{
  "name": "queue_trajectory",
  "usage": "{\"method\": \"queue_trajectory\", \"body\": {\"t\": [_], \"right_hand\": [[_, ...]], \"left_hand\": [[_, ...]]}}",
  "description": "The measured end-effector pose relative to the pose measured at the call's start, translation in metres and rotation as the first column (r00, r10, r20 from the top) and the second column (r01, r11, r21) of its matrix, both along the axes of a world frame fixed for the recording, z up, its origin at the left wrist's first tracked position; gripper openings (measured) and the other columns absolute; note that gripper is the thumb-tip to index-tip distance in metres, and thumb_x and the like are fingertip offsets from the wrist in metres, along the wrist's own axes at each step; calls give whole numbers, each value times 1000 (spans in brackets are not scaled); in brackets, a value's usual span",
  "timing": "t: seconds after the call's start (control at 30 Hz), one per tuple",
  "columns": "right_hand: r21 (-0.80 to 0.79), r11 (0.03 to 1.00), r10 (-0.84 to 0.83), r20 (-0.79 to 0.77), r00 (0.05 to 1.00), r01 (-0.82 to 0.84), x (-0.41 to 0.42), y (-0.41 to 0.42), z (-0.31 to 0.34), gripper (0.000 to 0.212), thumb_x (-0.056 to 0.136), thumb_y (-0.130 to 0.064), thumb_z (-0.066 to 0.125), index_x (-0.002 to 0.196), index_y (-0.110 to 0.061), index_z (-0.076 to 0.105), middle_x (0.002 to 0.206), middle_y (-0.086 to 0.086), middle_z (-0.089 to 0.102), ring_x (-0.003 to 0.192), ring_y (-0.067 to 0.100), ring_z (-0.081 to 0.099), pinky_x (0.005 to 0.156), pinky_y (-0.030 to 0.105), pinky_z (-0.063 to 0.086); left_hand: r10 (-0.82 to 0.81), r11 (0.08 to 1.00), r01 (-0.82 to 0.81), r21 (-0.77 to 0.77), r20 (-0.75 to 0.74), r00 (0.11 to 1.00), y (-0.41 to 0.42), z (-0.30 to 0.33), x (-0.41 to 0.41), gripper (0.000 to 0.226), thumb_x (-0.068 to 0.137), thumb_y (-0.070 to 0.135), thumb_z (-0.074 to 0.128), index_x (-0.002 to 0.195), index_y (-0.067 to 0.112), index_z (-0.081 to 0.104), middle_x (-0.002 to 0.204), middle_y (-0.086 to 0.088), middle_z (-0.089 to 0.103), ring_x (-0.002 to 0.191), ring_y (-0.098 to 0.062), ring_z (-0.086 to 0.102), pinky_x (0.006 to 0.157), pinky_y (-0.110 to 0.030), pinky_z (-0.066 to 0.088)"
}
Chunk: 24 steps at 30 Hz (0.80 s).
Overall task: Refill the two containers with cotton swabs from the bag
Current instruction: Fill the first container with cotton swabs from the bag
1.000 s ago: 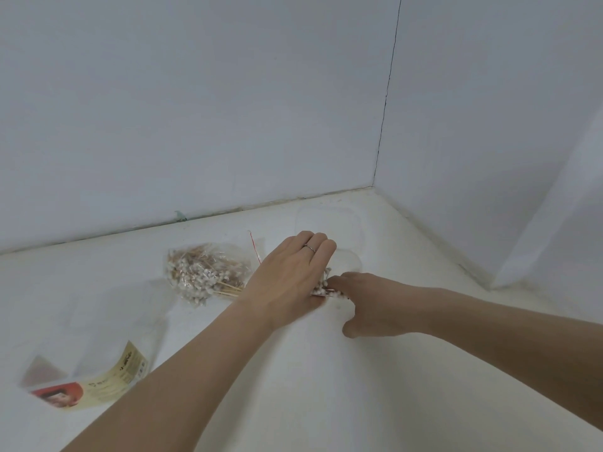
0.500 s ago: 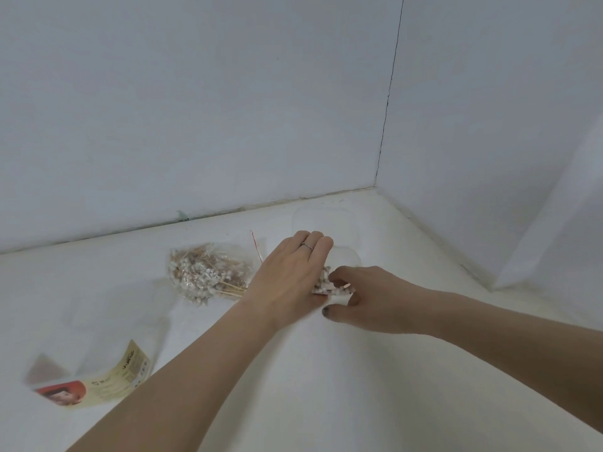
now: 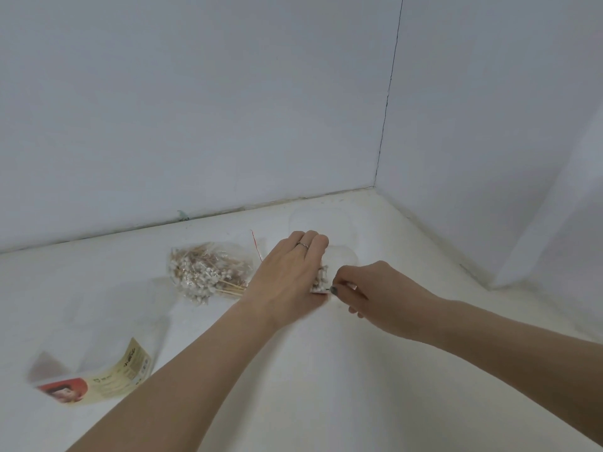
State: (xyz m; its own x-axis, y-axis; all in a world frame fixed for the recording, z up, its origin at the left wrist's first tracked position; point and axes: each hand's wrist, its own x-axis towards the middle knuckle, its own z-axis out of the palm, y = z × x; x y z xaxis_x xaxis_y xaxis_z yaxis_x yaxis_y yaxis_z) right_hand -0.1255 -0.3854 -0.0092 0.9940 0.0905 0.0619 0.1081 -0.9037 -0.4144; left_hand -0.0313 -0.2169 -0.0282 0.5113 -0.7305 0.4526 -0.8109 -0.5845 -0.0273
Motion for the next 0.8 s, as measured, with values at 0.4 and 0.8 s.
{"method": "queue_trajectory", "body": {"t": [0.4,0.8], "right_hand": [[-33,998,53,49,997,-52,1,-2,-9,32,106,-37,34,104,-20,61,90,-4,63,82,17,61,78,38,49],[-284,950,121,-58,991,-133,7,-3,-4,27,106,-39,34,96,-17,47,87,-6,45,76,21,47,67,30,32]], "left_hand": [[19,996,-27,-82,-92,996,-2,-2,-3,58,74,41,73,117,14,45,109,2,53,103,-23,48,84,-33,40],[18,991,-54,-119,-285,958,-5,3,-5,70,69,44,79,119,14,39,109,2,52,102,-21,45,84,-34,40]]}}
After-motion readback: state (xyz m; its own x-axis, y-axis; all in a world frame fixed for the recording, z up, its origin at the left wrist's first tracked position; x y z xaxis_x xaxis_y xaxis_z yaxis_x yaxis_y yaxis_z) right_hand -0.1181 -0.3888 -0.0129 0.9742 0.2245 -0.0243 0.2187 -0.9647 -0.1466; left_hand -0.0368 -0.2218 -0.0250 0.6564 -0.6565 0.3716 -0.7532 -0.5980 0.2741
